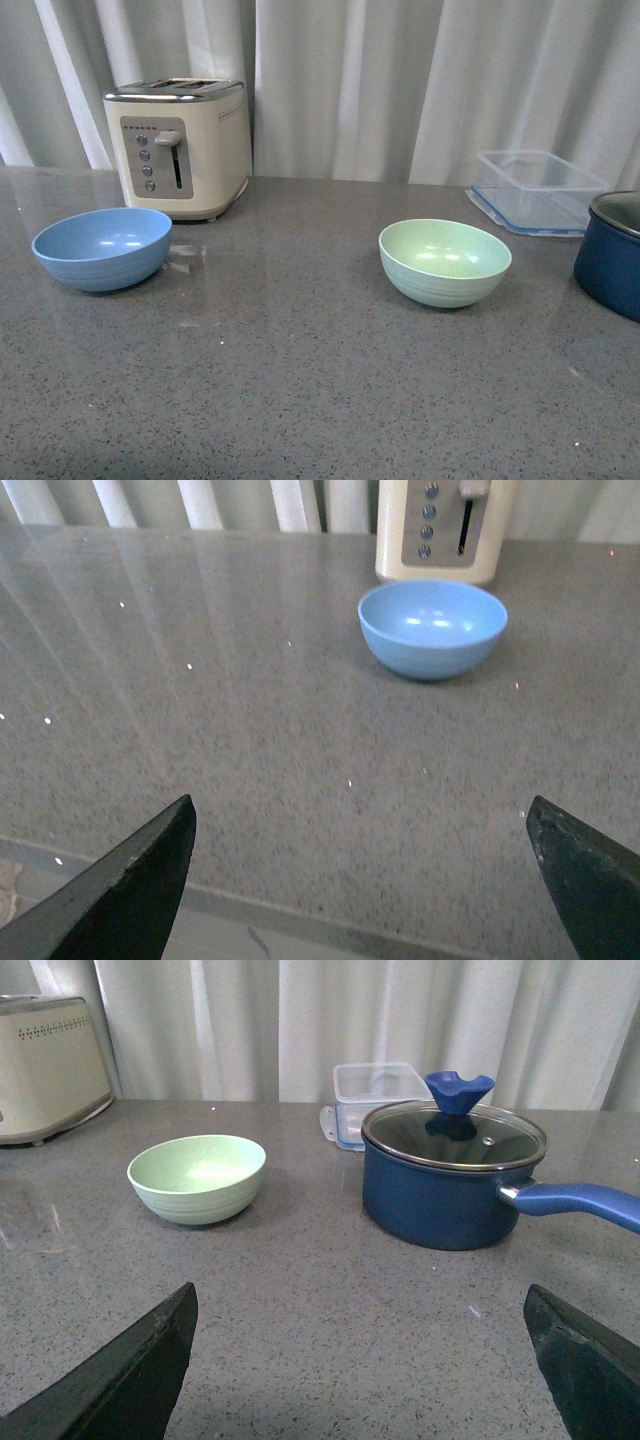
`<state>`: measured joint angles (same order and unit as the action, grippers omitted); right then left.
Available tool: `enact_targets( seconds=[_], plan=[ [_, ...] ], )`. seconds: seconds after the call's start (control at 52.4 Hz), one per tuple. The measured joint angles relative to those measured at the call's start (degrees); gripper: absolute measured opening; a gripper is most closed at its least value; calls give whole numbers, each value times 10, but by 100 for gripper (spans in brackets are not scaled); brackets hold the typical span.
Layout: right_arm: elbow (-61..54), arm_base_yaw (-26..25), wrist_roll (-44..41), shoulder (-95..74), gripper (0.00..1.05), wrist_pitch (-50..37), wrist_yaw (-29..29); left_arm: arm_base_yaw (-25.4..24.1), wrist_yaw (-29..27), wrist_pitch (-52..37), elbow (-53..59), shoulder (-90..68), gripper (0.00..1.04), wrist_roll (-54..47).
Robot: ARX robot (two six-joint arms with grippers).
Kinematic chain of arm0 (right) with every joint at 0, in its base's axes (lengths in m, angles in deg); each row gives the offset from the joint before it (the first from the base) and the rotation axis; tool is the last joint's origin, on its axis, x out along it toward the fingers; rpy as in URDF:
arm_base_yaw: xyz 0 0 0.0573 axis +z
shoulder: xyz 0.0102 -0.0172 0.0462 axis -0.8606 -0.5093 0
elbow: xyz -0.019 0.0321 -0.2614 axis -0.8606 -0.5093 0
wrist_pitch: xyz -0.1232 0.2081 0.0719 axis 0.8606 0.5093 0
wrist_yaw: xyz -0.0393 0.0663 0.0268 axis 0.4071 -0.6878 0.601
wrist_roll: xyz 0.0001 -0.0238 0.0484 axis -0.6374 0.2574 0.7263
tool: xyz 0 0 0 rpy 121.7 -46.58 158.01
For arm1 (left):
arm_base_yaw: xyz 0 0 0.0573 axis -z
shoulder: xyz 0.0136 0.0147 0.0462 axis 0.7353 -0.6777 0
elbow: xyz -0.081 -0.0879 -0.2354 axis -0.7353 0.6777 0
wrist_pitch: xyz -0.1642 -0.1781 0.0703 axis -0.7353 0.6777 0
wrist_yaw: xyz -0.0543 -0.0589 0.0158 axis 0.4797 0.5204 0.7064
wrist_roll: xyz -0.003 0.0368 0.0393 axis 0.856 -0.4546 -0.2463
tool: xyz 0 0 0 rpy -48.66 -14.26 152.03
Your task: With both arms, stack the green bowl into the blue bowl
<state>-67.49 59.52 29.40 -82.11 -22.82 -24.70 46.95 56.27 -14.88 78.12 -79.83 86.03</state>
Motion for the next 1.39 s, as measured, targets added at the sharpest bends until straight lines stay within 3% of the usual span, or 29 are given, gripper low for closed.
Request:
enact_targets(
  seconds=[0.267,0.553,0.706,0.934,1.392],
  plan=[
    [0,0,0,0,95,0,0,-68,61,-34,-217,-271,98,57],
    [0,0,0,0,95,0,-1,-83,120,96,-516,-572,98,192],
    [0,0,0,0,95,0,0,-84,118,144,-630,-700,98,229],
    [0,0,0,0,95,0,0,-76,104,181,-728,-840,98,242],
    [0,0,0,0,95,0,0,-51,75,205,-784,-941,97,243]
  ],
)
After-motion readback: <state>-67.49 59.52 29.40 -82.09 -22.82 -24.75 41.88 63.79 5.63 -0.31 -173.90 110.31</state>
